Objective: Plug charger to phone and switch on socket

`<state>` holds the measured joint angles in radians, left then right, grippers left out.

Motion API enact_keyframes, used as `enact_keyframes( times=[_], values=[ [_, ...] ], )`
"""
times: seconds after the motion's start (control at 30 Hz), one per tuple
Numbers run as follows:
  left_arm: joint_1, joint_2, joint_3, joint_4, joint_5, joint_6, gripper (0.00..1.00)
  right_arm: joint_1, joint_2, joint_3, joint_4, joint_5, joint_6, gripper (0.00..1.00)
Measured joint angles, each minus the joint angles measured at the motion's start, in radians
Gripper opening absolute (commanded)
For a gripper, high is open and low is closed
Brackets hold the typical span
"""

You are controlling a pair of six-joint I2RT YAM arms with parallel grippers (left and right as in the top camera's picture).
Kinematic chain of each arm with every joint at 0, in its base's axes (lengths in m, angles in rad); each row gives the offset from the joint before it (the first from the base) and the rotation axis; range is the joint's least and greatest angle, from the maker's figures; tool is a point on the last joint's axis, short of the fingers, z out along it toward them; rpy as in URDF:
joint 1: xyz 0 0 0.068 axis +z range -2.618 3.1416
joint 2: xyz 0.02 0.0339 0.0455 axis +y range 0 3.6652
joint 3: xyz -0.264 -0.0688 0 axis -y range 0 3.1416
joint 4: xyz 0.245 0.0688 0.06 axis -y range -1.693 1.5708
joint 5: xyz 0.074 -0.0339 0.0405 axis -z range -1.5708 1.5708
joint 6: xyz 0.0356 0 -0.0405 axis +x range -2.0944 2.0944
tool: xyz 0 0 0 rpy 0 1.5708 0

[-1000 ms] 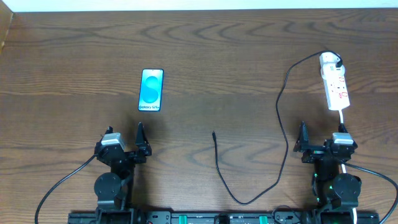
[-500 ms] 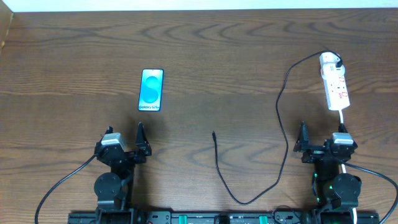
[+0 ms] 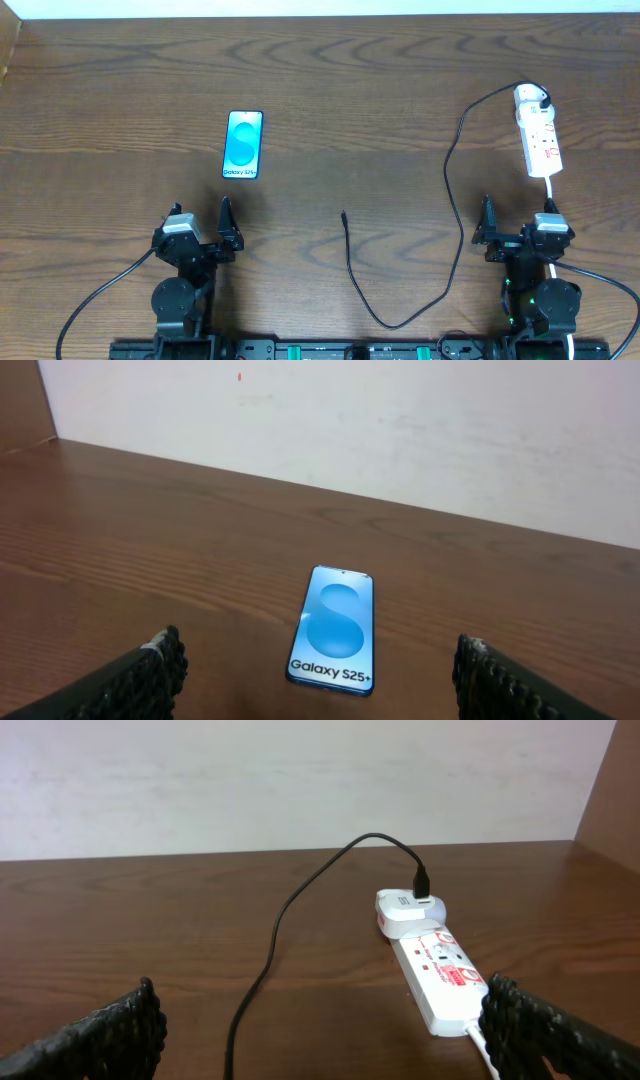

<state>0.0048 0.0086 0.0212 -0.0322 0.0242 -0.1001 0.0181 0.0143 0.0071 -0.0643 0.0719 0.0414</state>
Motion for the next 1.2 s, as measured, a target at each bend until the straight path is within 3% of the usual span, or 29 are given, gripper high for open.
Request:
enact_keyframes(
  times=[0.5,0.73,1.2],
  values=[
    [0.0,0.001,0.003,-0.01,0.03,0.001,0.87,0.0,0.0,0.0,0.0,0.0,0.0,0.99],
    [0.0,0.06,0.065,-0.134,0.053,0.064,0.87,0.0,0.0,0.0,0.0,0.0,0.0,0.99],
    [0.0,0.37,0.443,-0.172,0.071,0.172,0.87,0.0,0.0,0.0,0.0,0.003,0.0,0.99]
  ],
)
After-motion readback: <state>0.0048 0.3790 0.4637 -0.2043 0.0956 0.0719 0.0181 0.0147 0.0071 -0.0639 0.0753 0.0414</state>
